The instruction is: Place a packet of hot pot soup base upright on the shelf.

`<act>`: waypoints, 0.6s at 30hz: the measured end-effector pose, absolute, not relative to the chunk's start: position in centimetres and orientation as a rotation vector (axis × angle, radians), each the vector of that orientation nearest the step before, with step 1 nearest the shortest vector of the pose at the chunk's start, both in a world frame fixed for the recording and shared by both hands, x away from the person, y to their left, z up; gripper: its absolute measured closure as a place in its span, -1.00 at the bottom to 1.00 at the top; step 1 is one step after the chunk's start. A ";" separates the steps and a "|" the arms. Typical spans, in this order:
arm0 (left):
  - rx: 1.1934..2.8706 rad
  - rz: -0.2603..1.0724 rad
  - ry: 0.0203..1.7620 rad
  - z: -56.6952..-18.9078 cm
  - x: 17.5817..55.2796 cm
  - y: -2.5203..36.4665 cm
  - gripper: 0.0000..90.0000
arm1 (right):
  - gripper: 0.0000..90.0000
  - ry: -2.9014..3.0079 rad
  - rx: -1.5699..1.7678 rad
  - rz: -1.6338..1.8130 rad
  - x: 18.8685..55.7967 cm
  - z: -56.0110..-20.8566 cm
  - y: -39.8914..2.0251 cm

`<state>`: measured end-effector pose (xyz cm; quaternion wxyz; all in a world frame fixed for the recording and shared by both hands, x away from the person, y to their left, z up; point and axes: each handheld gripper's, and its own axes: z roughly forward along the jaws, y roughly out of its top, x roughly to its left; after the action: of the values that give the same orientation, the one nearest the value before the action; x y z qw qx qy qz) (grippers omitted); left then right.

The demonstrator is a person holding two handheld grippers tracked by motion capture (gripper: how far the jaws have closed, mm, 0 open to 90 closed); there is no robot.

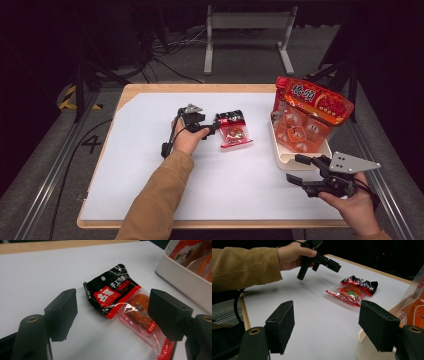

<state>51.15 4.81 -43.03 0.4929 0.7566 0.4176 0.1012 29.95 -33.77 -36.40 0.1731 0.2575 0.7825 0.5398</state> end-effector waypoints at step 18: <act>1.874 0.264 1.038 -43.9 54.5 2.0 -0.45 | -0.35 2.234 0.750 1.555 29.9 -37.4 -34.5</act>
<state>54.45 1.98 -43.88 0.4720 0.7655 0.4238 0.1078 29.85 -34.48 -37.44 0.1585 0.2622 0.7813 0.5438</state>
